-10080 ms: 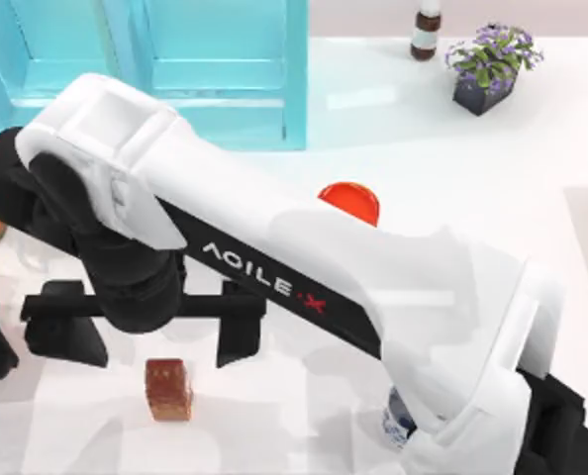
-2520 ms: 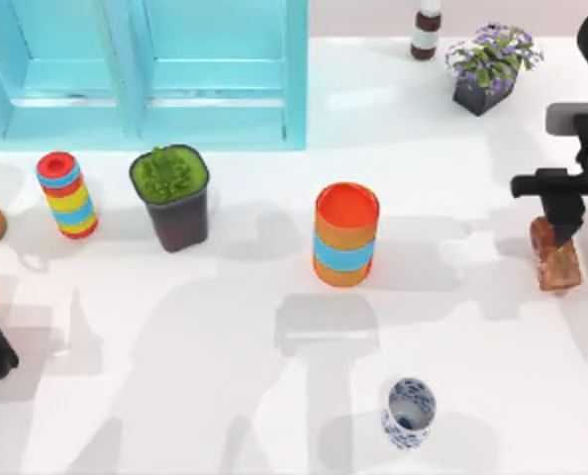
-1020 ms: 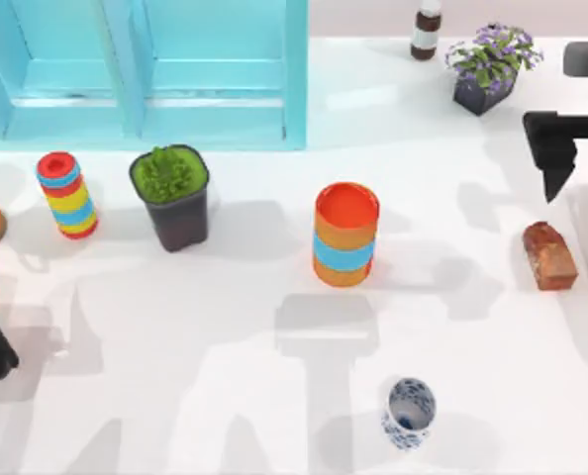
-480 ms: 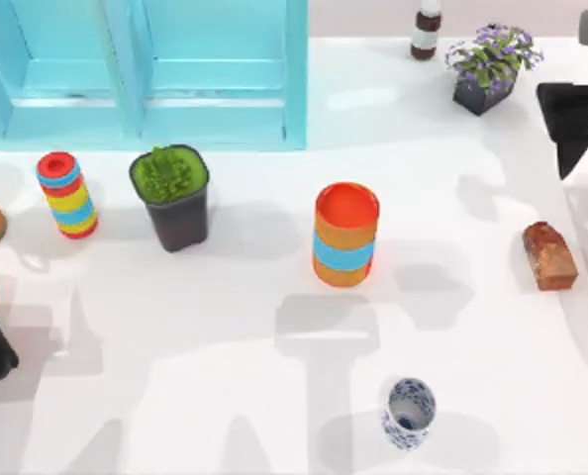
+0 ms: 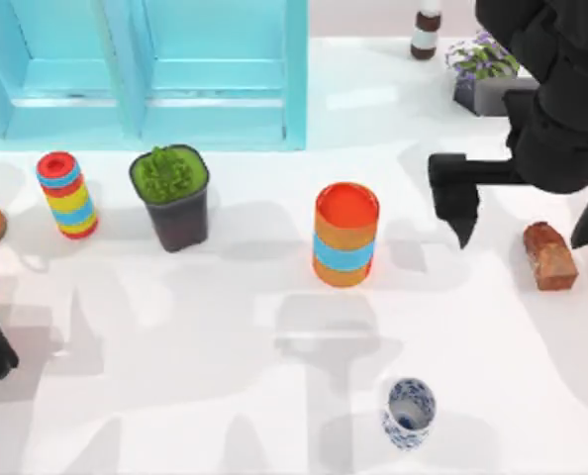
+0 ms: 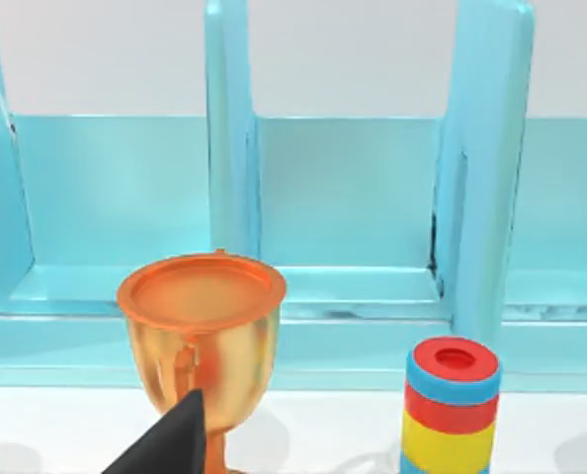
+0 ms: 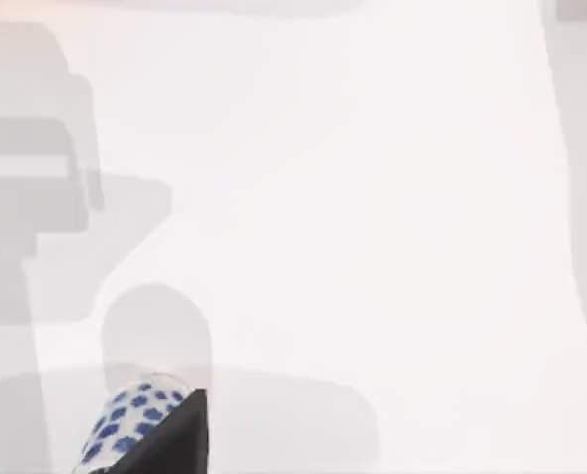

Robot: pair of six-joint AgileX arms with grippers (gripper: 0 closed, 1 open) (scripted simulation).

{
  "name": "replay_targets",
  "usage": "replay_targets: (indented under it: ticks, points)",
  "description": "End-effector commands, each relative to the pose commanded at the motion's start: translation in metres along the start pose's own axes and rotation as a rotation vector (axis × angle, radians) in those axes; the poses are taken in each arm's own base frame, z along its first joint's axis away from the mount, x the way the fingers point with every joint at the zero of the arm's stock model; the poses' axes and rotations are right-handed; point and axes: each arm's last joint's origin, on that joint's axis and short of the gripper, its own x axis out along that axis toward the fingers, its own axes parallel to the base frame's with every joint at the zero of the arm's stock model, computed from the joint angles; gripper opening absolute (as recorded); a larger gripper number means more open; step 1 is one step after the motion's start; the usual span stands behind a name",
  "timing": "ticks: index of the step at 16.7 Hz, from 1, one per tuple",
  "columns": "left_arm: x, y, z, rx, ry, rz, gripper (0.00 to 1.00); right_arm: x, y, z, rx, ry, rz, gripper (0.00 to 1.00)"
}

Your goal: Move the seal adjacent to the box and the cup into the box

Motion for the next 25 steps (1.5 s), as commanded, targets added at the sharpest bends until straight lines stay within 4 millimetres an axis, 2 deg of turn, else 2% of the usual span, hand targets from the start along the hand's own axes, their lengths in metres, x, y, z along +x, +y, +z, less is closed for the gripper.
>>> replay_targets:
  ticks: [3, 5, 7, 14, 16, 22, 25]
  points:
    - [0.000, 0.000, 0.000, 0.000, 0.000, 0.000, 1.00, 0.020, 0.045, -0.051, 0.010, 0.014, -0.012, 1.00]
    - [0.000, 0.000, 0.000, 0.000, 0.000, 0.000, 1.00, 0.031, 0.060, -0.079, 0.011, 0.020, -0.020, 1.00]
    - [0.000, 0.000, 0.000, 0.000, 0.000, 0.000, 1.00, 0.036, 0.066, -0.096, 0.012, 0.016, -0.018, 1.00]
    - [0.000, 0.000, 0.000, 0.000, 0.000, 0.000, 1.00, 0.041, 0.067, -0.098, 0.013, 0.016, -0.018, 1.00]
    - [0.000, 0.000, 0.000, 0.000, 0.000, 0.000, 1.00, 0.054, 0.068, -0.097, 0.012, 0.014, -0.017, 1.00]
    - [0.000, 0.000, 0.000, 0.000, 0.000, 0.000, 1.00, 0.107, 0.067, -0.099, 0.012, 0.013, -0.016, 1.00]
    - [0.000, 0.000, 0.000, 0.000, 0.000, 0.000, 1.00, 0.117, 0.066, -0.100, 0.012, 0.014, -0.017, 1.00]
